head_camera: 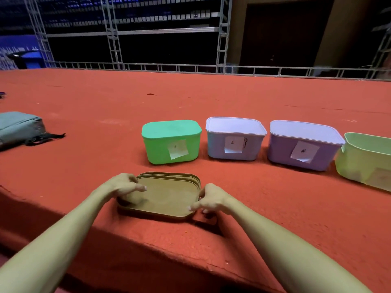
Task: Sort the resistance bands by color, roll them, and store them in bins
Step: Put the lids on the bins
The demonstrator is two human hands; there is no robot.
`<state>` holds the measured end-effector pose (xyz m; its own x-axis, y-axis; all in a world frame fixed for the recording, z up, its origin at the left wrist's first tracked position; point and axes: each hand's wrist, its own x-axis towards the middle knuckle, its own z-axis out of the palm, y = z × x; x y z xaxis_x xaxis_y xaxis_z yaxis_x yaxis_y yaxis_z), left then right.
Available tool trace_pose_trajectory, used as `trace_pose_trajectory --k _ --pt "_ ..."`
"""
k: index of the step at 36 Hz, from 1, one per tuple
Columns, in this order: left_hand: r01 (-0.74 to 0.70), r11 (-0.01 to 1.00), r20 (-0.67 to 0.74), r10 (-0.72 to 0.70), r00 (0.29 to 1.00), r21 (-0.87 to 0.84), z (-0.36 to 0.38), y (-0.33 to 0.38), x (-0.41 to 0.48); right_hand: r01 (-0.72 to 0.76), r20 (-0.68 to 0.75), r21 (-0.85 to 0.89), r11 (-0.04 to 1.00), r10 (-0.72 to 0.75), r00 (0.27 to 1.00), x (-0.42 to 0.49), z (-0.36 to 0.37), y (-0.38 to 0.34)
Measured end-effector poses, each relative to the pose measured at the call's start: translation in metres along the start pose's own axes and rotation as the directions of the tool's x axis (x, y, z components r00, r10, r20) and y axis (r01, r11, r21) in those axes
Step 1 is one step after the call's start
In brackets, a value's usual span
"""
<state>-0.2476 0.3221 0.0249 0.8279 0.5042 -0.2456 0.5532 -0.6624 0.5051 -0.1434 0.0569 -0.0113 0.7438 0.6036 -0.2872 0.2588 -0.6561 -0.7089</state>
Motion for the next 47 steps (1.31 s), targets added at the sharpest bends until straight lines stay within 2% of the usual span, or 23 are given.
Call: trace_pose_trajectory --k 8,13,19,24,30,34,36,38,42,47 --pt "-0.065 0.982 -0.065 0.055 0.996 -0.179 0.007 0.027 -0.012 0.001 -0.073 0.06 0.998 0.003 0.997 -0.01 -0.025 0.014" --pt "-0.073 0.919 -0.11 0.033 0.993 -0.388 0.007 0.039 -0.013 0.04 -0.178 0.244 0.969 0.004 0.984 -0.019 -0.049 0.013" --pt "-0.15 0.727 -0.125 0.089 0.988 -0.67 0.007 0.066 -0.013 0.108 -0.253 0.5 0.859 0.026 0.967 -0.025 -0.082 0.014" --pt "-0.215 0.566 -0.149 0.162 0.976 -0.796 0.005 0.096 -0.022 0.134 -0.294 0.548 0.826 0.04 0.955 -0.046 -0.108 0.011" --pt "-0.216 0.383 -0.15 0.196 0.969 -0.898 0.005 0.119 -0.027 0.243 -0.394 0.572 0.783 0.003 0.919 -0.06 -0.134 0.021" --pt "-0.224 0.384 -0.122 0.273 0.954 -0.896 0.011 0.122 -0.029 0.305 -0.45 0.47 0.829 -0.072 0.89 -0.072 -0.154 0.033" --pt "-0.223 0.425 -0.095 0.302 0.949 -0.878 0.011 0.122 -0.031 0.314 -0.473 0.418 0.853 -0.091 0.876 -0.08 -0.164 0.043" --pt "-0.244 0.507 -0.069 0.339 0.938 -0.827 0.012 0.123 -0.032 0.309 -0.496 0.363 0.879 -0.099 0.863 -0.089 -0.173 0.052" --pt "-0.316 0.662 -0.016 0.417 0.909 -0.68 0.017 0.133 -0.038 0.296 -0.443 0.245 0.923 -0.165 0.881 -0.108 -0.188 0.06" --pt "-0.425 0.713 -0.032 0.493 0.87 -0.558 0.021 0.154 -0.047 0.301 -0.352 0.153 0.941 -0.233 0.907 -0.126 -0.201 0.069"
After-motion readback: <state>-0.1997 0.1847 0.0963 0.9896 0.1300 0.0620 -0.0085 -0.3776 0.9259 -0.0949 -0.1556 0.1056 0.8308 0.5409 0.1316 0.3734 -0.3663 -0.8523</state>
